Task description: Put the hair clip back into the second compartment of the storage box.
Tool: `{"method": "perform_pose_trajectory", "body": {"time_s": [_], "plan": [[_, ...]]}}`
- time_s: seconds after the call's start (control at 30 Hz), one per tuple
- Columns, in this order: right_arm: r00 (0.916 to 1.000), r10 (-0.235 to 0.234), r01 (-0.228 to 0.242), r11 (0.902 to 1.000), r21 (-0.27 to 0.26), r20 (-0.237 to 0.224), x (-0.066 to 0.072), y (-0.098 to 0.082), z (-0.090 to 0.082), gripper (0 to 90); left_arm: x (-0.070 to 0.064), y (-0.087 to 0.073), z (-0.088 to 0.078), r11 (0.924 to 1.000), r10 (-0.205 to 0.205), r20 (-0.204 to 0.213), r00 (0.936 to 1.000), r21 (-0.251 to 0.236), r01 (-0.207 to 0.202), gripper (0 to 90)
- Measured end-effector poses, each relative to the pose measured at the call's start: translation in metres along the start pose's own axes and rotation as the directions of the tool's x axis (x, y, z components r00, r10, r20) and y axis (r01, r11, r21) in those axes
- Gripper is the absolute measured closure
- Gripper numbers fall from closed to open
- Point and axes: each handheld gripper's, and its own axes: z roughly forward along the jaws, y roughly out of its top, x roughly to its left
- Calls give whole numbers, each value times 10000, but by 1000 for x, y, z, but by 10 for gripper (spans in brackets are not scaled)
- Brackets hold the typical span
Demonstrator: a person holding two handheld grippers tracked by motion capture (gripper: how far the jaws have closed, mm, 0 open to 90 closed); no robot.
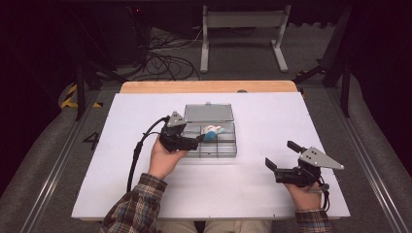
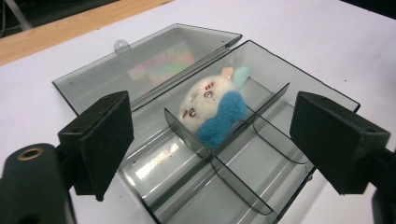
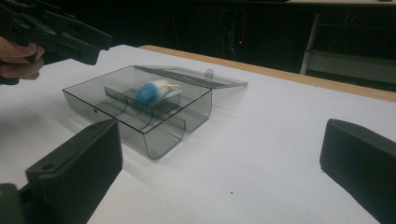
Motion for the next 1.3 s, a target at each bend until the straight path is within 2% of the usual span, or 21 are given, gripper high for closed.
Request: {"method": "perform_pose_trajectory", "body": {"time_s": [0.37,0.4,0.43,0.47,0.53,0.67,0.73,0.97,1.2,1.3], "plan": [[10000,-16,16,10000,28,37,0,0,0,0,4,-8,-16,9981,-272,-10,9996,-556,271,105],[10000,-4,4,10000,32,53,0,0,0,0,4,-9,-17,9978,-277,-45,9996,-604,274,104],[10000,-4,3,10000,28,62,0,0,0,0,6,-10,-19,9976,-71,-203,9998,-691,57,103],[10000,-17,17,10000,5,63,0,0,0,0,4,-12,-20,9970,-341,-37,9994,-691,337,101],[10000,3,-3,10000,8,72,0,0,0,0,5,-13,-23,9972,-179,-133,9998,-727,169,96],[10000,-8,8,10000,15,74,0,0,0,0,5,-17,-29,9958,-289,-106,9995,-872,279,88],[10000,-7,7,10000,17,67,0,0,0,0,6,-18,-31,9957,-89,-96,9999,-927,80,84],[10000,30,-30,10000,-29,61,0,0,0,0,7,-23,-42,9942,10,-92,10000,-1076,-20,70],[9999,98,-97,9999,-80,34,-1,-1,-1,0,6,-29,-53,9883,-39,-22,10000,-1527,36,57],[9999,91,-90,9999,-124,78,-1,0,-1,0,5,-31,-58,9858,108,-138,9998,-1676,-129,58]]}}
